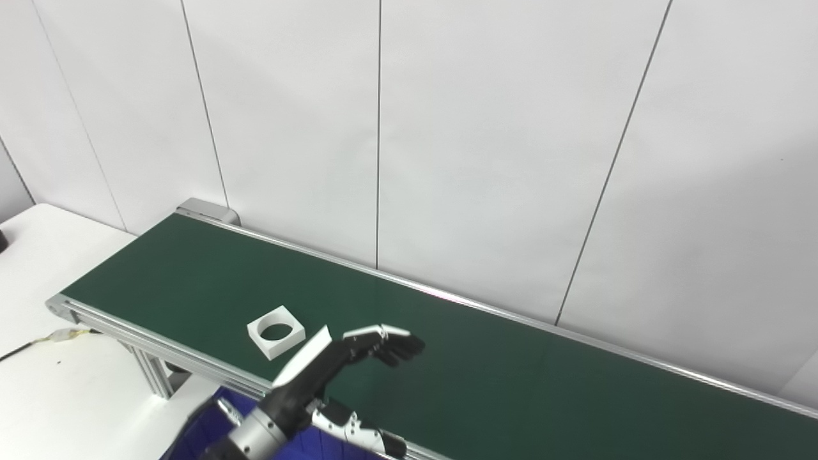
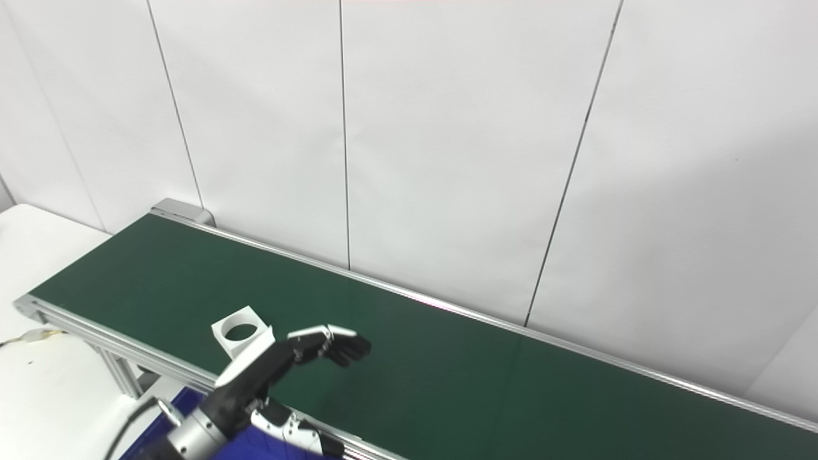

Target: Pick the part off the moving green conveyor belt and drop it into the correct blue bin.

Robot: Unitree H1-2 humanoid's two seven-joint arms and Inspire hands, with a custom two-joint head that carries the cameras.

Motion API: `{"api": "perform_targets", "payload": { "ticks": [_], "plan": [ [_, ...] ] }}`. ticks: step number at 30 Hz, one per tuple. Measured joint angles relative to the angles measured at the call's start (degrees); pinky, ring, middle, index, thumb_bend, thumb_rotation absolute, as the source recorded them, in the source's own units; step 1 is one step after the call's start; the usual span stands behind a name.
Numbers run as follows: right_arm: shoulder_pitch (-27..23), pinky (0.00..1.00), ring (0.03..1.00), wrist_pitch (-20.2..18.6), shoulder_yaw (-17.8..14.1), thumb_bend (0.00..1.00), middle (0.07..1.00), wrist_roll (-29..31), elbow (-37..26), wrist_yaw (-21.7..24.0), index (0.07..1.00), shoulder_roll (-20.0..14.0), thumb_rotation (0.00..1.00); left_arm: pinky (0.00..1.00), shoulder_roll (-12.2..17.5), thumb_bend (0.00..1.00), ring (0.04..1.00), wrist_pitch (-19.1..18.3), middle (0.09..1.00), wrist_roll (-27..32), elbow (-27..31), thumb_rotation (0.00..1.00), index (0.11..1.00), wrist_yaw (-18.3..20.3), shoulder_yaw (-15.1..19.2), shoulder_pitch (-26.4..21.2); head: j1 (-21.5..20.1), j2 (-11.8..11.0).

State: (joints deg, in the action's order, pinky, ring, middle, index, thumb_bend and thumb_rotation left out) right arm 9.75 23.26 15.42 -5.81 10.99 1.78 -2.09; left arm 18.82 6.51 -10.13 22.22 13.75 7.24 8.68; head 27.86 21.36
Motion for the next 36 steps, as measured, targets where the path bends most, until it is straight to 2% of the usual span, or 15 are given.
{"api": "perform_targets", "payload": {
  "ticks": [3, 7, 14, 19, 24, 31, 36],
  "plan": [
    [-0.14, 0.80, 0.849, 0.01, -0.01, 0.41, 0.880, 0.22, 0.00, 0.02, 0.950, -0.11, 0.48, 0.79, 4.07, 0.85, 0.812, -2.58, 0.819, -3.17, 1.33, 0.04, 0.793, 0.65, 0.88, -1.03, 0.09, 0.44],
    [-0.30, 0.80, 0.852, 0.02, -0.03, 0.40, 0.881, 0.38, 0.00, 0.05, 0.951, -0.29, 0.47, 0.80, 9.58, 0.85, 0.842, -4.72, 0.833, -6.19, 2.46, 0.00, 0.805, 2.18, 1.43, -2.91, 0.18, 0.88],
    [-0.29, 0.81, 0.855, 0.02, -0.04, 0.41, 0.883, 0.44, -0.11, 0.14, 0.955, -0.27, 0.48, 0.78, 13.27, 0.86, 0.874, -8.30, 0.870, -13.27, 0.91, 0.00, 0.816, 3.99, 0.66, -5.08, 0.18, 1.84],
    [-0.30, 0.80, 0.848, 0.03, 0.01, 0.40, 0.877, 0.38, -0.77, 0.14, 0.952, -0.28, 0.50, 0.76, 17.12, 0.88, 0.862, -6.40, 0.872, -17.99, -7.11, 0.00, 0.828, 4.18, -0.97, -7.68, 0.18, 2.29],
    [-0.37, 0.81, 0.859, 0.04, -0.04, 0.42, 0.884, 0.36, -0.92, 0.18, 0.952, -0.27, 0.50, 0.77, 20.35, 0.85, 0.864, -3.16, 0.885, -23.11, -11.13, 0.00, 0.847, 4.16, -3.88, -10.31, 0.18, 2.90],
    [-0.38, 0.81, 0.856, 0.04, -0.08, 0.44, 0.880, 0.44, -1.11, 0.28, 0.952, -0.08, 0.52, 0.71, 22.73, 0.89, 0.823, -0.47, 0.862, -30.95, -16.47, 0.00, 0.848, 3.45, -8.22, -13.34, -0.26, 3.34],
    [-0.40, 0.80, 0.853, 0.04, -0.21, 0.46, 0.878, 0.43, -1.15, 0.29, 0.950, -0.09, 0.53, 0.65, 23.08, 0.90, 0.760, 1.58, 0.848, -35.96, -20.22, 0.00, 0.842, 1.92, -11.17, -15.00, -0.61, 3.52]
  ]
}}
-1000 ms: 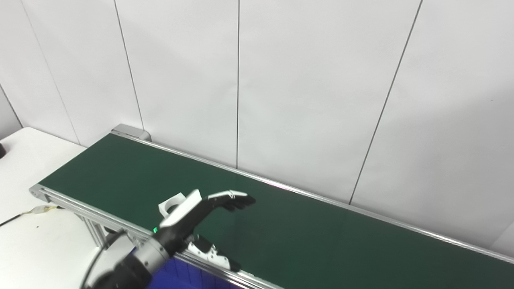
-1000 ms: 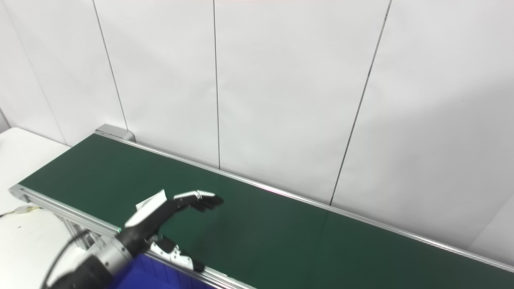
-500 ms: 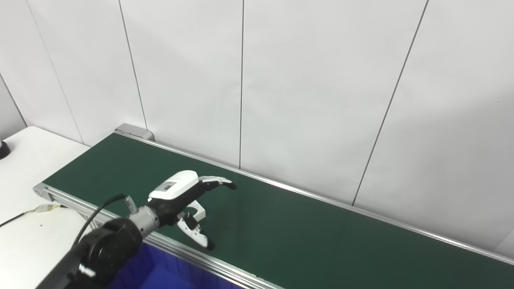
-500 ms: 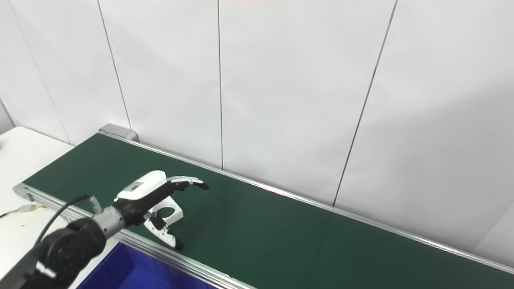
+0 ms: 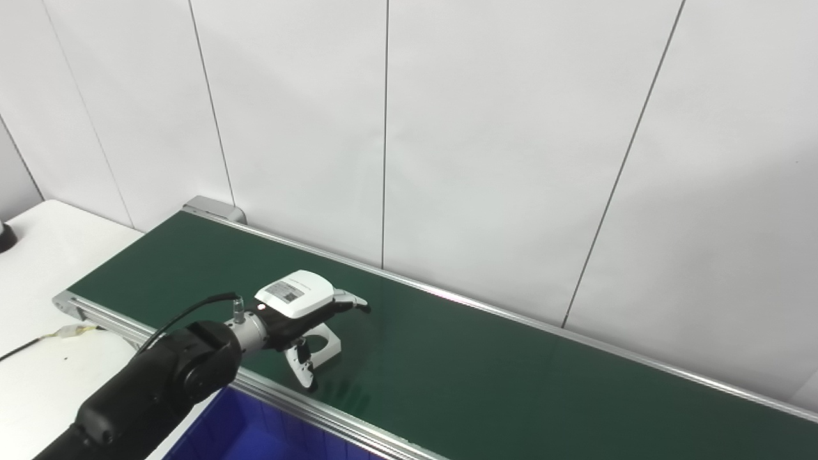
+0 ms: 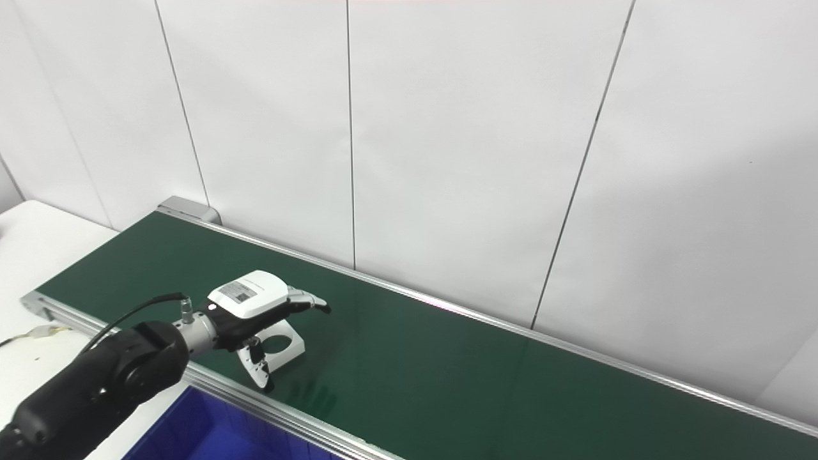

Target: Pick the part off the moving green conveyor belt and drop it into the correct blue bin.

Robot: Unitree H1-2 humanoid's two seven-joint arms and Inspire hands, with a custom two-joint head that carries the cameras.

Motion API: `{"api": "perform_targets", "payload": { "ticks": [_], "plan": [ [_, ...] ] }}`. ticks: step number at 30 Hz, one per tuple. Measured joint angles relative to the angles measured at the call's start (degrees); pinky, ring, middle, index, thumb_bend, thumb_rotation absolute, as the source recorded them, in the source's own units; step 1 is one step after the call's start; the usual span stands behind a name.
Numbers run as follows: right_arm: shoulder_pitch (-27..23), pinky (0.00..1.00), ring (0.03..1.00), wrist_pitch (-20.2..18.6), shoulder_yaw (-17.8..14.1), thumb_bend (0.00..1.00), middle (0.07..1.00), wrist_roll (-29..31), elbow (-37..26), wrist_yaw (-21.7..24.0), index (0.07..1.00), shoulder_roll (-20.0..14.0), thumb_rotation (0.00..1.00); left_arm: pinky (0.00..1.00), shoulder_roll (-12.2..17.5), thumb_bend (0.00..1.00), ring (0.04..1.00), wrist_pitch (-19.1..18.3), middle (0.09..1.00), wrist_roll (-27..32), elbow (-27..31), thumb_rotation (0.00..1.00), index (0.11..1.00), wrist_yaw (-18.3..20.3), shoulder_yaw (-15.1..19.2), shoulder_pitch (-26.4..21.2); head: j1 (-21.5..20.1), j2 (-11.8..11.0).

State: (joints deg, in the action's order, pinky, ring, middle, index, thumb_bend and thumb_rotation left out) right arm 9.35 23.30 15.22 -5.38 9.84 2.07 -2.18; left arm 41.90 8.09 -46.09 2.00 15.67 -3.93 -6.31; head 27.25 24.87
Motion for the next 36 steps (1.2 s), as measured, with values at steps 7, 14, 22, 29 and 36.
{"api": "perform_targets", "payload": {
  "ticks": [7, 14, 22, 29, 36],
  "plan": [
    [0.00, 0.80, 0.848, 0.00, -0.03, 0.47, 0.874, 0.01, -0.30, 0.13, 0.948, 0.00, 0.55, 0.63, 0.83, 0.91, 0.764, 2.17, 0.842, -6.75, -4.65, 0.00, 0.826, -1.88, -4.16, -3.46, -0.35, 0.44],
    [0.12, 0.80, 0.845, 0.00, -0.02, 0.48, 0.875, 0.14, -0.70, 0.73, 0.948, 0.01, 0.56, 0.65, 0.81, 0.89, 0.766, 3.58, 0.836, -8.45, -7.40, 0.00, 0.825, -2.78, -6.79, -5.22, -0.62, 0.61],
    [0.53, 0.80, 0.846, 0.00, -0.03, 0.50, 0.877, 0.04, -1.06, 1.00, 0.949, 0.03, 0.58, 0.67, 0.75, 0.88, 0.776, 4.58, 0.826, -9.61, -11.32, 0.00, 0.806, -3.06, -10.08, -8.32, -0.97, 0.70],
    [1.00, 0.80, 0.845, 0.00, -0.02, 0.50, 0.876, -0.25, -1.28, 1.13, 0.951, 0.40, 0.57, 0.68, 0.73, 0.88, 0.779, 5.83, 0.815, -10.95, -13.98, 0.00, 0.802, -2.96, -13.85, -11.49, -1.49, 0.88],
    [1.35, 0.80, 0.847, 0.00, -0.06, 0.49, 0.878, -0.28, -1.87, 1.13, 0.954, 1.09, 0.55, 0.69, 0.29, 0.88, 0.789, 6.05, 0.815, -10.88, -18.90, 0.00, 0.798, -2.20, -16.19, -13.73, -1.76, 0.88]
  ]
}}
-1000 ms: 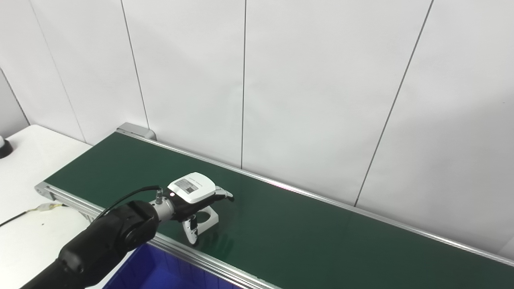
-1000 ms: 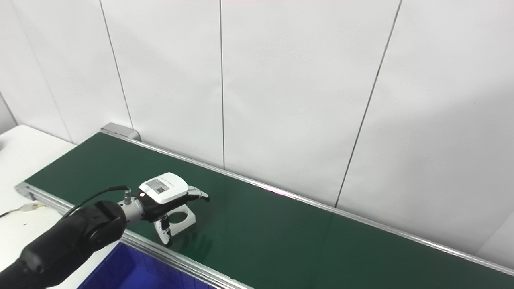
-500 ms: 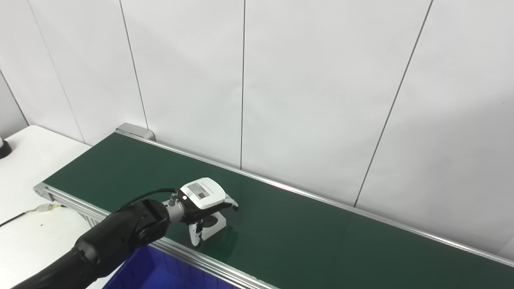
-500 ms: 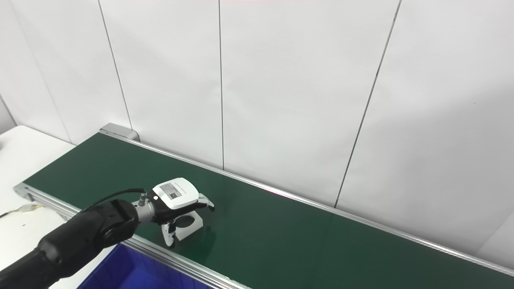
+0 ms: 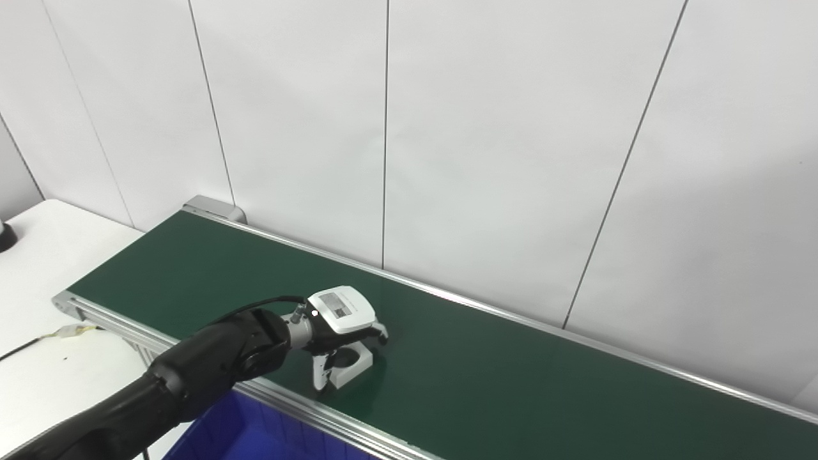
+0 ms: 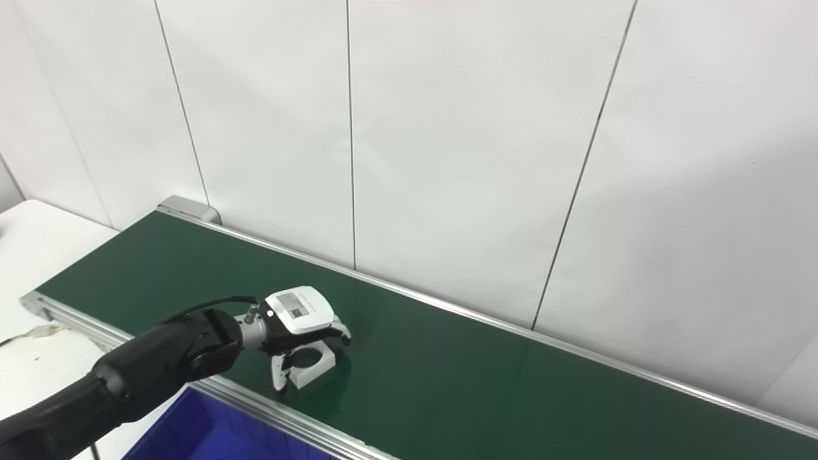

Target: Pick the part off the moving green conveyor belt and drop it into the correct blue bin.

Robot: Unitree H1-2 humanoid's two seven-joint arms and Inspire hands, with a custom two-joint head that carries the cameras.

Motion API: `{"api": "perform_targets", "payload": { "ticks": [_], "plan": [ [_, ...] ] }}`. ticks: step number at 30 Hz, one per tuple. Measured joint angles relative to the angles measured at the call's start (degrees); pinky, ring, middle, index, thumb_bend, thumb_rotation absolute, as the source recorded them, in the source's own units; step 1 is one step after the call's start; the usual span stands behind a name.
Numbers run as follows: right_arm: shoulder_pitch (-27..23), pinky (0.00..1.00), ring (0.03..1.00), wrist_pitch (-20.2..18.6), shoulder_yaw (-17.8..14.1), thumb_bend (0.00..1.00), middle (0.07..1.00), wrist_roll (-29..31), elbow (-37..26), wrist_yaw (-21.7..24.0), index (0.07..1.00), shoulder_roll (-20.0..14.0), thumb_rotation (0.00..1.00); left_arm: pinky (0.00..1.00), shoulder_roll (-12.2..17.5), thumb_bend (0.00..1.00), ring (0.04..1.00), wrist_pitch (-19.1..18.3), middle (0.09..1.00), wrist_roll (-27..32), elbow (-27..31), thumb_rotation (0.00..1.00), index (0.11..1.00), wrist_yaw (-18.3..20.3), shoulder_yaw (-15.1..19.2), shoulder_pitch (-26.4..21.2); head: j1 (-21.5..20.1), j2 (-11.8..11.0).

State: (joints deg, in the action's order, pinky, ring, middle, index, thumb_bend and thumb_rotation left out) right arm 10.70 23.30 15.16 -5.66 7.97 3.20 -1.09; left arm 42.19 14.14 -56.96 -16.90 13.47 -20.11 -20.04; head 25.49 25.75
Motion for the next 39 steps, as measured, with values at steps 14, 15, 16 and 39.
{"api": "perform_targets", "payload": {
  "ticks": [14, 15, 16, 39],
  "plan": [
    [0.94, 0.80, 0.849, 0.00, -0.15, 0.51, 0.879, 0.05, -0.71, 0.02, 0.960, 0.45, 0.58, 0.67, -1.44, 0.89, 0.726, 2.45, 0.763, 0.17, -9.14, 0.00, 0.753, -5.70, -6.39, -6.38, -0.70, 1.05],
    [0.99, 0.80, 0.848, 0.00, -0.17, 0.52, 0.878, 0.05, -0.77, 0.02, 0.960, 0.44, 0.58, 0.66, -1.45, 0.87, 0.716, 2.45, 0.757, 0.18, -9.21, 0.00, 0.738, -6.03, -6.59, -6.42, -0.79, 1.05],
    [1.06, 0.80, 0.847, 0.00, -0.20, 0.52, 0.878, 0.06, -0.85, 0.02, 0.960, 0.43, 0.59, 0.66, -1.47, 0.85, 0.711, 2.46, 0.753, 0.18, -9.35, 0.00, 0.727, -6.38, -6.84, -6.51, -0.79, 1.05],
    [1.22, 0.79, 0.839, 0.00, -0.70, 0.51, 0.874, 1.68, -0.95, 0.78, 0.959, 0.33, 0.58, 0.42, -3.07, 0.50, 0.418, 0.18, 0.512, 9.49, -5.69, 0.00, 0.507, -4.37, -5.13, -4.18, -0.97, 1.58]
  ]
}}
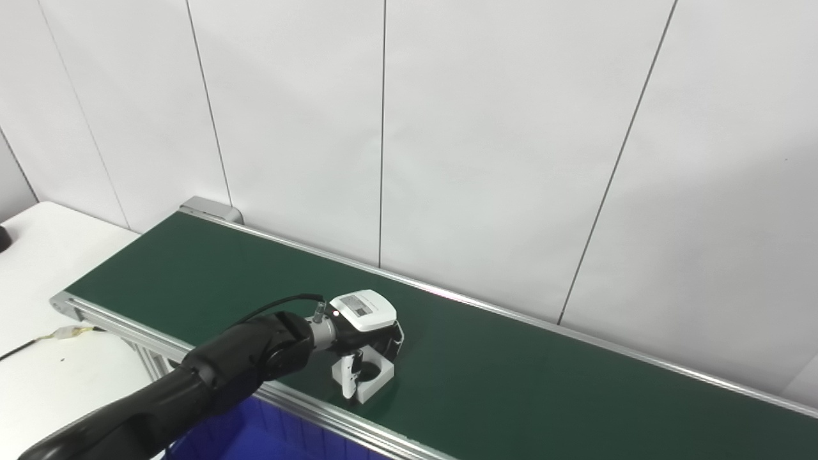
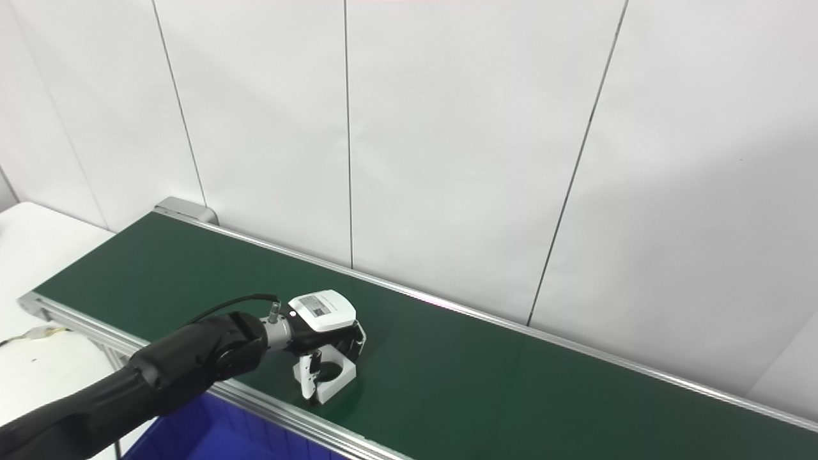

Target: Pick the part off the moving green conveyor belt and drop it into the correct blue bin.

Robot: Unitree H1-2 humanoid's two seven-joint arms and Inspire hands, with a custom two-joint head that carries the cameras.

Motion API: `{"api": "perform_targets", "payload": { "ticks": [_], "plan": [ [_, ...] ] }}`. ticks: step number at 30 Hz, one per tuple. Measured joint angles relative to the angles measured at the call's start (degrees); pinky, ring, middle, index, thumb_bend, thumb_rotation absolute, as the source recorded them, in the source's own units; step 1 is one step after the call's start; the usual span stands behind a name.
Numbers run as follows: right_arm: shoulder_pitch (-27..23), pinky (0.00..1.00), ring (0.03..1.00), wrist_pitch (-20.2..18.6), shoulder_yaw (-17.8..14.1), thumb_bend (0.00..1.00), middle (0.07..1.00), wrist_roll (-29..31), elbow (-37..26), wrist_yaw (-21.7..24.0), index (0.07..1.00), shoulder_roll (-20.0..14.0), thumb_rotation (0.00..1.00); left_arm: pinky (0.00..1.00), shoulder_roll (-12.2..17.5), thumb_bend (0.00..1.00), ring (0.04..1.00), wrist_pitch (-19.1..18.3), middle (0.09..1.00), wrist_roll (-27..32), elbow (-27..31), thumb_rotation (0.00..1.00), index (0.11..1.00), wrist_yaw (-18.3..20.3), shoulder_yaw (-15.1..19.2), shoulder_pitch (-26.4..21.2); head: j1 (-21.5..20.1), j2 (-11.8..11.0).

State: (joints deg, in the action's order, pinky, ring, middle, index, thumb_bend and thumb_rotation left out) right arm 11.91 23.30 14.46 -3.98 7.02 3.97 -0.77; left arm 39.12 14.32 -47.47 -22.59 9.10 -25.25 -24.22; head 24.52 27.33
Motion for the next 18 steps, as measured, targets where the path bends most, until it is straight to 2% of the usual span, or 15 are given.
{"api": "perform_targets", "payload": {
  "ticks": [5, 9, 13, 18],
  "plan": [
    [-0.37, 0.79, 0.838, 0.00, -0.12, 0.51, 0.877, 0.02, 0.00, 0.01, 0.959, -0.02, 0.57, 0.39, 0.05, 0.50, 0.408, -0.90, 0.499, 0.51, 3.69, 0.00, 0.521, 1.32, 0.95, 1.80, -0.35, 0.35],
    [-0.28, 0.79, 0.839, 0.00, -0.25, 0.52, 0.876, 0.04, -0.04, 0.04, 0.957, -0.08, 0.57, 0.43, 0.09, 0.50, 0.426, -2.11, 0.491, 0.84, 9.52, 0.00, 0.508, 2.97, 2.91, 5.33, -0.70, 0.79],
    [-0.18, 0.79, 0.841, -0.01, -0.37, 0.52, 0.876, -0.03, -0.36, 0.08, 0.958, -0.06, 0.56, 0.39, 0.22, 0.50, 0.409, -3.15, 0.475, 3.47, 21.39, 0.00, 0.523, 5.41, 6.65, 10.76, -0.70, 1.23],
    [0.33, 0.80, 0.844, -0.03, -0.28, 0.52, 0.872, -0.01, -1.20, 0.56, 0.956, 0.36, 0.55, 0.38, 0.34, 0.50, 0.400, -5.38, 0.449, 5.62, 31.61, 0.00, 0.528, 8.40, 10.98, 13.32, -0.62, 1.58]
  ]
}}
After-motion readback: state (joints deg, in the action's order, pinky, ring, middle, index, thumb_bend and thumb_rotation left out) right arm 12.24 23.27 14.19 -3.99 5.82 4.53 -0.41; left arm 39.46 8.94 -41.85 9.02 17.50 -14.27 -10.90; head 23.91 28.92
